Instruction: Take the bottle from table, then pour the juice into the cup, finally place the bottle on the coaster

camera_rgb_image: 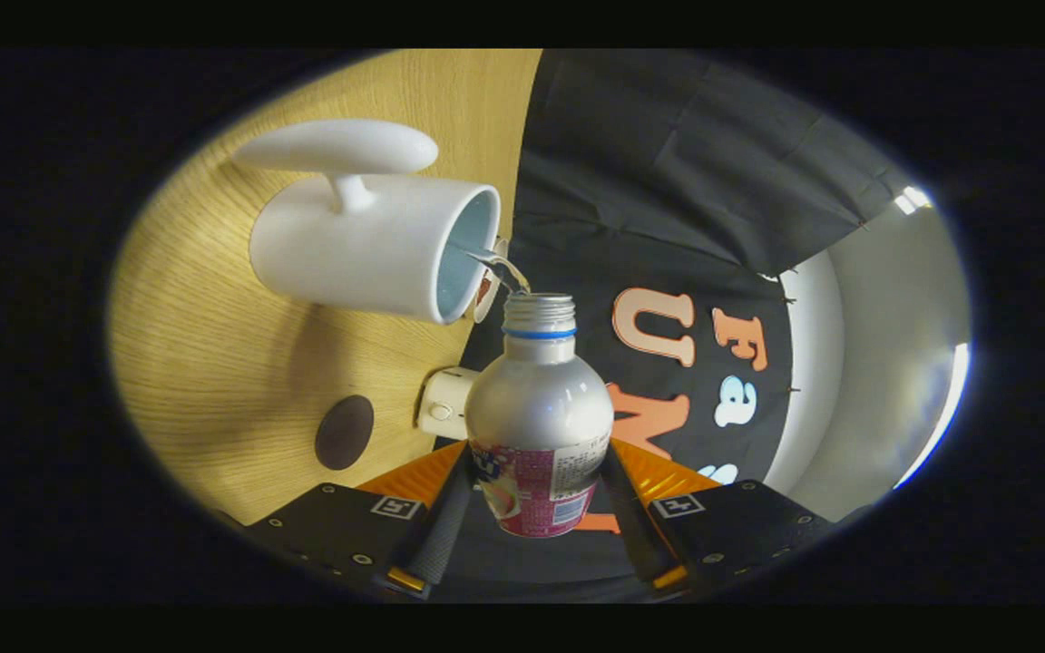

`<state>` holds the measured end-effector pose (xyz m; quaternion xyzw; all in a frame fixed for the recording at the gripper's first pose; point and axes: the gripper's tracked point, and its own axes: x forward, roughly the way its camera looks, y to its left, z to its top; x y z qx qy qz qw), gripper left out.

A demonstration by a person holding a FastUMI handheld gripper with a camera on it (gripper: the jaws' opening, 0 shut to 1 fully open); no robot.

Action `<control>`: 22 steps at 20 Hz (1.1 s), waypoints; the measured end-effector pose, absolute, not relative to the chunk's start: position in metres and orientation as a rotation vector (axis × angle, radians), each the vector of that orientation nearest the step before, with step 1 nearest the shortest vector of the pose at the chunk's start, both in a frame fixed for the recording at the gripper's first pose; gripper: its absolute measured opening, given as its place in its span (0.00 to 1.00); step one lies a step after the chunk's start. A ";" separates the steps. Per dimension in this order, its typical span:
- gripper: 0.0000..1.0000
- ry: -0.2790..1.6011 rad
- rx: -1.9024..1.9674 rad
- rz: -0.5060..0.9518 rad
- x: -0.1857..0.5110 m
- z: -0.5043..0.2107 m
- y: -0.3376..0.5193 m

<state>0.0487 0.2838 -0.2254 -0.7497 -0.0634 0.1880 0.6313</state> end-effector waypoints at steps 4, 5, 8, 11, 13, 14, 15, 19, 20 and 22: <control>0.77 -0.150 -1.738 0.425 0.051 -0.224 0.282; 0.77 -0.149 -1.739 0.424 0.051 -0.225 0.282; 0.77 -0.157 -1.760 0.421 0.050 -0.223 0.281; 0.77 -0.162 -1.772 0.419 0.054 -0.223 0.280; 0.77 -0.169 -1.785 0.412 0.055 -0.220 0.281; 0.77 -0.174 -1.792 0.409 0.054 -0.218 0.281; 0.77 -0.178 -1.797 0.407 0.054 -0.217 0.280; 0.77 -0.192 -1.813 0.404 0.054 -0.215 0.282; 0.77 -0.195 -1.819 0.404 0.054 -0.214 0.281; 0.77 -0.195 -1.822 0.406 0.056 -0.213 0.282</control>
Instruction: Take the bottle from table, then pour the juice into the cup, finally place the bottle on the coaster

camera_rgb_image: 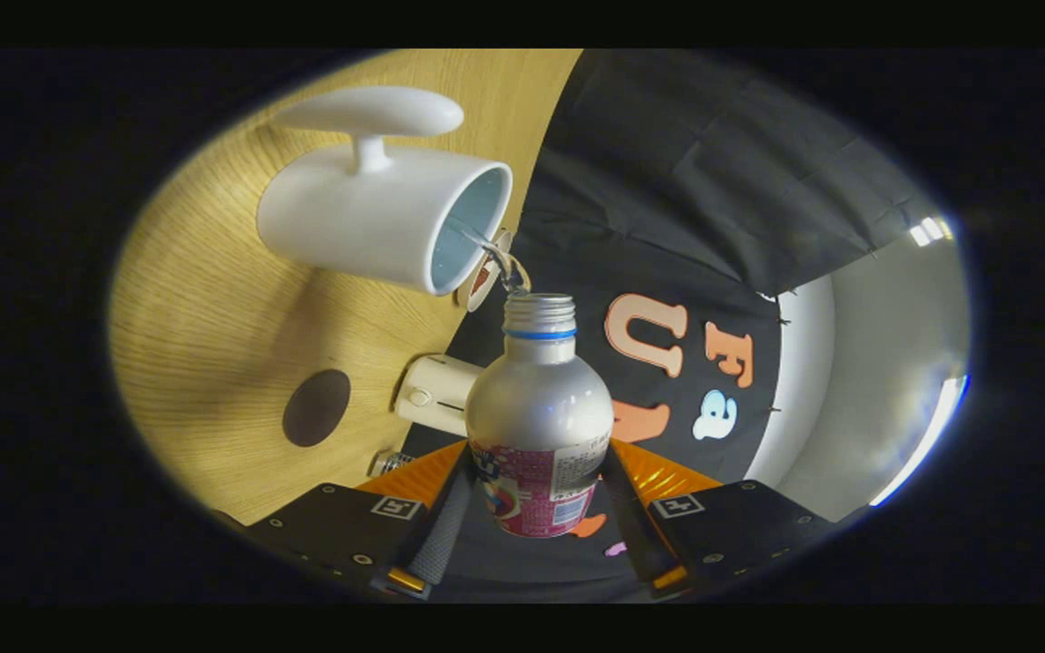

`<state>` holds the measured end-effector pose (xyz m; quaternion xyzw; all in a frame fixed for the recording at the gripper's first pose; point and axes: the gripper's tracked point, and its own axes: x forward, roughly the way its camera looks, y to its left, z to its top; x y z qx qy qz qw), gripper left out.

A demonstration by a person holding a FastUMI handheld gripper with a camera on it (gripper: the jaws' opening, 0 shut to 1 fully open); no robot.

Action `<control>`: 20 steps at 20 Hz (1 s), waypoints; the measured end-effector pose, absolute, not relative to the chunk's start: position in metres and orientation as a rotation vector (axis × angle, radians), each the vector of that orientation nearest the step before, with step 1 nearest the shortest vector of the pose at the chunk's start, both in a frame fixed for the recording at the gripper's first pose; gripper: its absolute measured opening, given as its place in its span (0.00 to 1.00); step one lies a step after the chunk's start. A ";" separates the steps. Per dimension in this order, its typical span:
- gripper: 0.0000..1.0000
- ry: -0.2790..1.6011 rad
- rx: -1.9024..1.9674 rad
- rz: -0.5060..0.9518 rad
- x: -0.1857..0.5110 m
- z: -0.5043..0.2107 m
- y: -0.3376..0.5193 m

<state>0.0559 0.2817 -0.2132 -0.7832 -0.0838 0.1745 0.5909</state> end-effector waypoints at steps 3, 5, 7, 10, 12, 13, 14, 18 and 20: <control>0.77 -0.216 -1.830 0.397 0.057 -0.211 0.283; 0.77 -0.222 -1.835 0.394 0.057 -0.209 0.283; 0.77 -0.236 -1.839 0.390 0.058 -0.207 0.284; 0.77 -0.256 -1.854 0.382 0.059 -0.204 0.285; 0.77 -0.260 -1.860 0.382 0.060 -0.204 0.285; 0.77 -0.263 -1.866 0.382 0.060 -0.203 0.286; 0.77 -0.268 -1.873 0.381 0.060 -0.202 0.287; 0.77 -0.265 -1.887 0.394 0.062 -0.202 0.287; 0.77 -0.276 -1.906 0.397 0.060 -0.200 0.288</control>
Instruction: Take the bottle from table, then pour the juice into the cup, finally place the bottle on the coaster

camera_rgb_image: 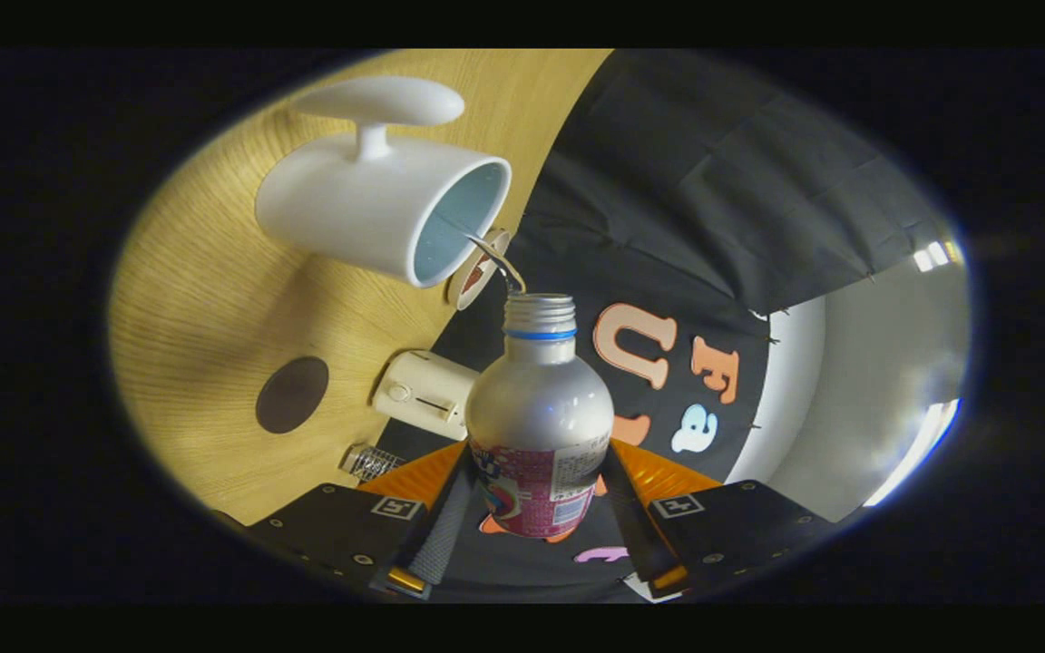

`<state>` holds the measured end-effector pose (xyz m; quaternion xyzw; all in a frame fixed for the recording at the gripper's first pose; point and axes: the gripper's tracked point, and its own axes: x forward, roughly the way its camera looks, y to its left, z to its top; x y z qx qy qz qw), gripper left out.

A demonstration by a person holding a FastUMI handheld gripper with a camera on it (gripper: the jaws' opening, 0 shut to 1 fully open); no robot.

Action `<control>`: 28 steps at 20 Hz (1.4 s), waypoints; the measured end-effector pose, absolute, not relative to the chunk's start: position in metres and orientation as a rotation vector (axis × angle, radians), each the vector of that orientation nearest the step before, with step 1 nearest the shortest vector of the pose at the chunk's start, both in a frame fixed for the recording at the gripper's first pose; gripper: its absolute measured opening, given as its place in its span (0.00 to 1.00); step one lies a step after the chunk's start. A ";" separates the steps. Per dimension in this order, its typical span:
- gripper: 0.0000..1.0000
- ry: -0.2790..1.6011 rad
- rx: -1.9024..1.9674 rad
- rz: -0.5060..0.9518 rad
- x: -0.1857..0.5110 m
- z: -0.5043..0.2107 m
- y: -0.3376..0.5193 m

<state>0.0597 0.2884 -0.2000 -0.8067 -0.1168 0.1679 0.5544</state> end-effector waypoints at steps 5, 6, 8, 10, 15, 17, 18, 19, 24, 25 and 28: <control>0.77 -0.283 -1.913 0.404 0.059 -0.198 0.289; 0.77 -0.285 -1.915 0.407 0.059 -0.198 0.290; 0.77 -0.290 -1.918 0.408 0.060 -0.197 0.291; 0.77 -0.292 -1.925 0.409 0.057 -0.198 0.291; 0.77 -0.301 -1.935 0.415 0.058 -0.198 0.292; 0.77 -0.300 -1.934 0.419 0.056 -0.199 0.292; 0.77 -0.301 -1.934 0.418 0.057 -0.199 0.293; 0.77 -0.305 -1.937 0.418 0.057 -0.198 0.293; 0.77 -0.311 -1.943 0.423 0.055 -0.198 0.296; 0.77 -0.311 -1.941 0.426 0.055 -0.198 0.296; 0.77 -0.311 -1.941 0.431 0.056 -0.198 0.297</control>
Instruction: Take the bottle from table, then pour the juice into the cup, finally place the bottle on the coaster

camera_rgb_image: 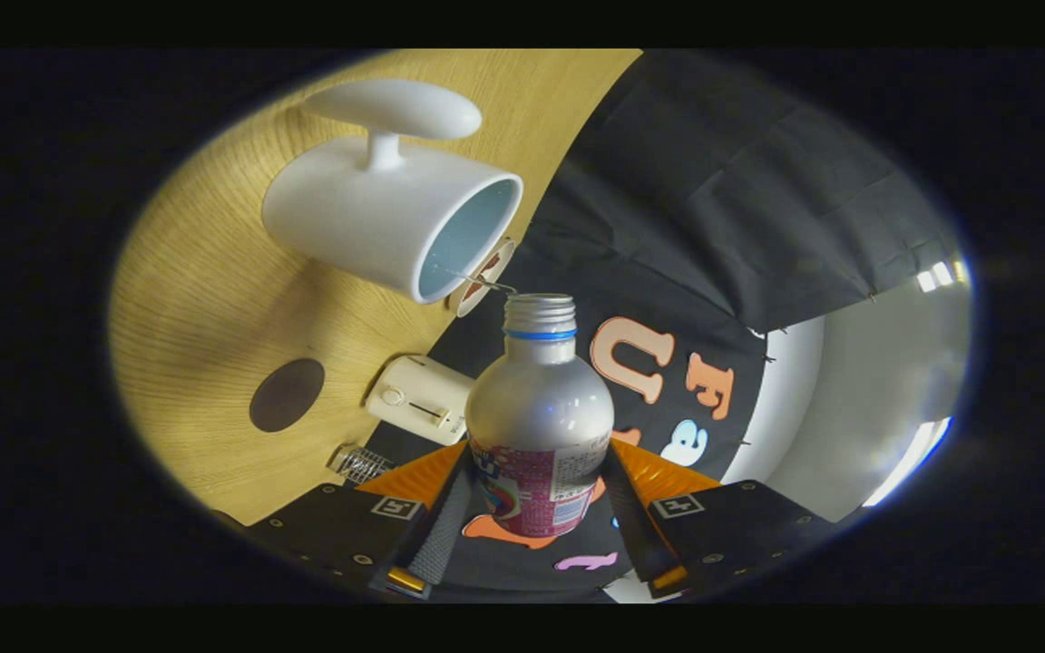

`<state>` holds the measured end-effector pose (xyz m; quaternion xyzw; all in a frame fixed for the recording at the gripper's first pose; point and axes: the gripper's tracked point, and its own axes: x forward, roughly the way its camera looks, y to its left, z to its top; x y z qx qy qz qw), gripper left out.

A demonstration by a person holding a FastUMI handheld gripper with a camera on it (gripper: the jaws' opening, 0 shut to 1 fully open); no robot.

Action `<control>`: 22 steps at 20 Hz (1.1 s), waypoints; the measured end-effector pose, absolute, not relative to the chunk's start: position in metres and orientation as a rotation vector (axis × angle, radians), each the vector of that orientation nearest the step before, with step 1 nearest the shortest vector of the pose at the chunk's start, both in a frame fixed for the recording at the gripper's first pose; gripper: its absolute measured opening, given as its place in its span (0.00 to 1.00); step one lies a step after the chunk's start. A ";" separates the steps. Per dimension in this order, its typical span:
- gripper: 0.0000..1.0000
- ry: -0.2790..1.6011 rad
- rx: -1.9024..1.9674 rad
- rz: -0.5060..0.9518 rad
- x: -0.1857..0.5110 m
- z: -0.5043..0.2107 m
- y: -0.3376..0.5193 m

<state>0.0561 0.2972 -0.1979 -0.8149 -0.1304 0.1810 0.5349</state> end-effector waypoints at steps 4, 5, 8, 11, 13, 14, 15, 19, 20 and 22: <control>0.77 -0.289 -1.919 0.443 0.054 -0.205 0.295; 0.77 -0.286 -1.913 0.446 0.052 -0.206 0.295; 0.77 -0.228 -1.854 0.475 0.051 -0.218 0.292; 0.77 -0.147 -1.747 0.504 0.049 -0.229 0.288; 0.77 -0.104 -1.657 0.515 0.047 -0.231 0.287; 0.77 -0.073 -1.604 0.524 0.047 -0.233 0.286; 0.77 -0.038 -1.543 0.533 0.049 -0.235 0.286; 0.77 0.051 -1.264 0.487 0.058 -0.220 0.281; 0.77 0.047 -1.198 0.462 0.064 -0.209 0.279; 0.77 0.059 -1.038 0.423 0.075 -0.190 0.275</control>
